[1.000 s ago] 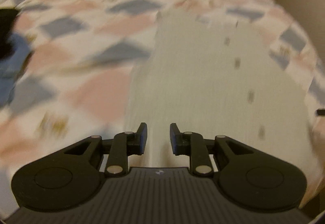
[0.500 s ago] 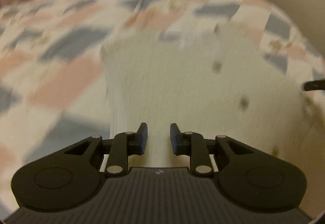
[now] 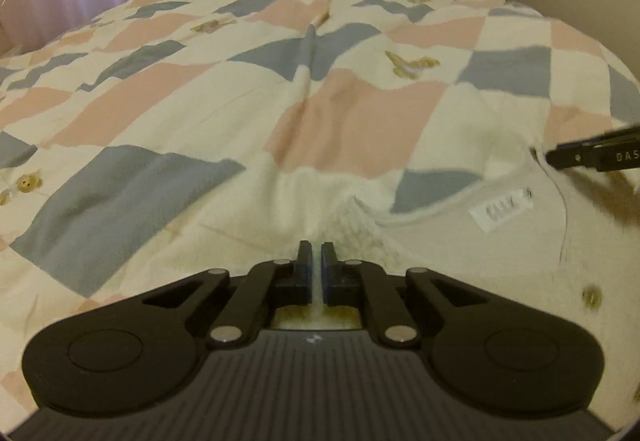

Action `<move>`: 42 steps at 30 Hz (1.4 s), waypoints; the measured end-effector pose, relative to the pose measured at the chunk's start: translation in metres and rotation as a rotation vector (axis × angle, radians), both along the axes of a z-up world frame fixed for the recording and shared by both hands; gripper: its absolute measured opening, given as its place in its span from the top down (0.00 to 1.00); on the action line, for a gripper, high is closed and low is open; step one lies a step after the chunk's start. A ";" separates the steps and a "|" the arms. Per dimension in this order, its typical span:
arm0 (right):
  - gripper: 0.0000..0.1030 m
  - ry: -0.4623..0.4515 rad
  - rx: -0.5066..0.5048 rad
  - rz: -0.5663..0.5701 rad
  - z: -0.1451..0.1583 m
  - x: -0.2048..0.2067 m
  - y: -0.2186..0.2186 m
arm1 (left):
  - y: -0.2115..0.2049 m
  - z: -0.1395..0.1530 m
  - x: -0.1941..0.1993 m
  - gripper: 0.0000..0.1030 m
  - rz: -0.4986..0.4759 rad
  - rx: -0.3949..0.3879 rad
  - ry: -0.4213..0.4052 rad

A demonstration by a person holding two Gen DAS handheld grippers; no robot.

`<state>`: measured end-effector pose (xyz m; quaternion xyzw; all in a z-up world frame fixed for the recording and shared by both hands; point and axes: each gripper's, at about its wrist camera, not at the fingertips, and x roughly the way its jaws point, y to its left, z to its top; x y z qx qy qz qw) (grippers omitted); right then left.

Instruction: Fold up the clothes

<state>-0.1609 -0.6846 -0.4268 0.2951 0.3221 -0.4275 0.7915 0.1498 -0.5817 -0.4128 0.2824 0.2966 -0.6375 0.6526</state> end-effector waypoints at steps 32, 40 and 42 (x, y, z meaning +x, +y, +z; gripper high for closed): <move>0.38 0.149 0.225 -0.019 0.125 -0.179 0.439 | 0.443 0.131 -0.225 0.63 0.427 0.332 0.068; 0.11 -0.011 0.024 0.009 0.259 -0.188 0.454 | 0.450 0.258 -0.278 0.43 0.424 0.158 0.047; 0.08 -0.024 0.006 0.011 0.283 -0.191 0.457 | 0.448 0.280 -0.291 0.41 0.412 0.134 0.032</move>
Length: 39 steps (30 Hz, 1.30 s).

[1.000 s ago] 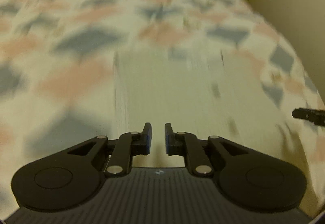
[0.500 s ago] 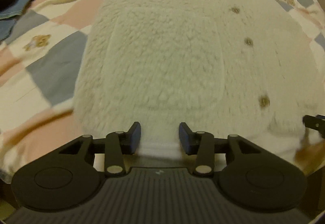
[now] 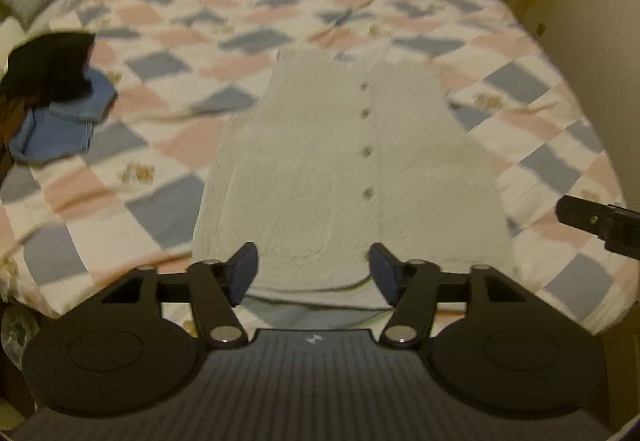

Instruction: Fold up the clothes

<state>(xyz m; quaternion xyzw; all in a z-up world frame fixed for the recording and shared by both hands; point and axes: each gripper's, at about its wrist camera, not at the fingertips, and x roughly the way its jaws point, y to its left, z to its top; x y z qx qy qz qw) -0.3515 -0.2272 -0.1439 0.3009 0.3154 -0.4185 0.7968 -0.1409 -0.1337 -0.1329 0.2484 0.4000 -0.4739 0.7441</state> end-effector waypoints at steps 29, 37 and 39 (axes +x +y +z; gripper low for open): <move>0.02 0.202 0.031 -0.005 0.011 -0.014 0.041 | 0.020 0.025 -0.039 0.25 -0.065 0.058 -0.035; 0.02 0.281 -0.006 0.002 0.006 -0.014 0.051 | 0.032 0.020 -0.040 0.23 -0.042 0.072 -0.031; 0.02 0.274 0.010 0.007 0.005 -0.015 0.051 | 0.033 0.019 -0.040 0.23 -0.038 0.079 -0.031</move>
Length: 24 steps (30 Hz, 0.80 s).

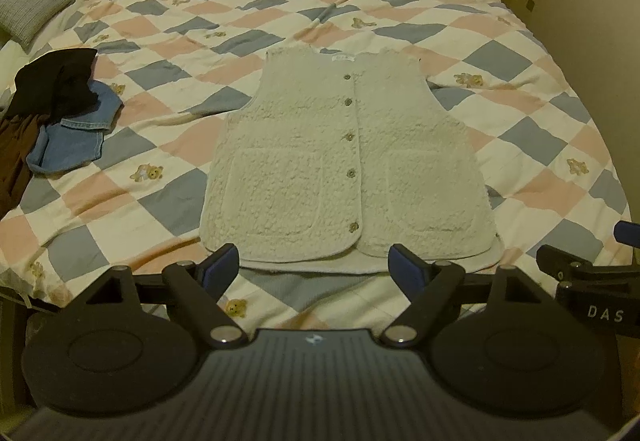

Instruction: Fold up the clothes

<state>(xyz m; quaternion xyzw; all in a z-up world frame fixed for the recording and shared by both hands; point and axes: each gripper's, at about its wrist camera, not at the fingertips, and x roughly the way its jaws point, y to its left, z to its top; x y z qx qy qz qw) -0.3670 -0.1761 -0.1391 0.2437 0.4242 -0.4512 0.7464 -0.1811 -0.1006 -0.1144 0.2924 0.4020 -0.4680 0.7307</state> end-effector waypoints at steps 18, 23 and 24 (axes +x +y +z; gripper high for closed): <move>0.02 -0.028 0.149 -0.047 -0.008 -0.010 -0.005 | 0.004 -0.010 -0.010 0.16 -0.022 0.038 0.009; 0.02 -0.030 0.156 -0.050 -0.010 -0.009 -0.008 | 0.000 -0.011 -0.010 0.16 -0.018 0.035 0.010; 0.02 -0.030 0.158 -0.050 -0.011 -0.009 -0.009 | 0.000 -0.011 -0.010 0.16 -0.017 0.032 0.008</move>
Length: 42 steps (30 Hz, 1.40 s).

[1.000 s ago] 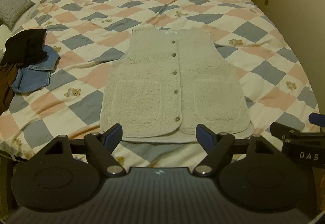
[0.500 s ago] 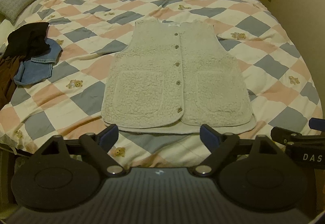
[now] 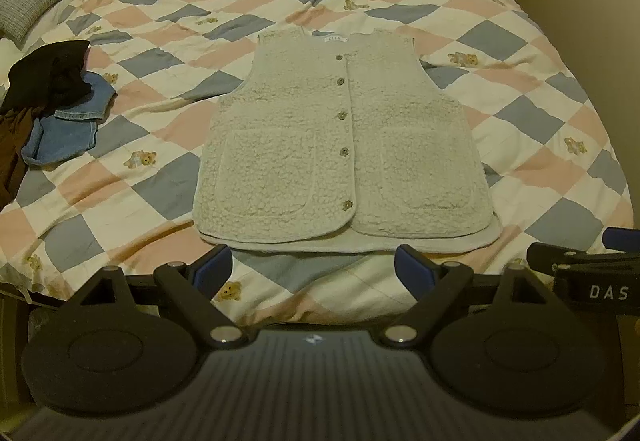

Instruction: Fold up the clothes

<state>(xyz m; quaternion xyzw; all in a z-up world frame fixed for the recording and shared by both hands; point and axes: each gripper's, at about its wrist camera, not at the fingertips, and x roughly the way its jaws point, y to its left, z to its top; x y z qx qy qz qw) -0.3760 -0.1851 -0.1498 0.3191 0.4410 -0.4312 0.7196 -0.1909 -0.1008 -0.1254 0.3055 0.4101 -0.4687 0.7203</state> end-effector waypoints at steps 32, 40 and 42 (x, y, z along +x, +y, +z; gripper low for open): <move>0.02 0.022 0.020 -0.061 -0.006 0.004 -0.035 | -0.040 -0.006 0.012 0.14 -0.042 0.011 0.015; 0.00 0.029 0.015 -0.111 -0.004 0.015 -0.067 | -0.075 -0.007 0.031 0.12 -0.075 0.000 0.023; 0.00 0.032 0.018 -0.109 -0.005 0.021 -0.074 | -0.082 -0.008 0.039 0.12 -0.074 0.003 0.026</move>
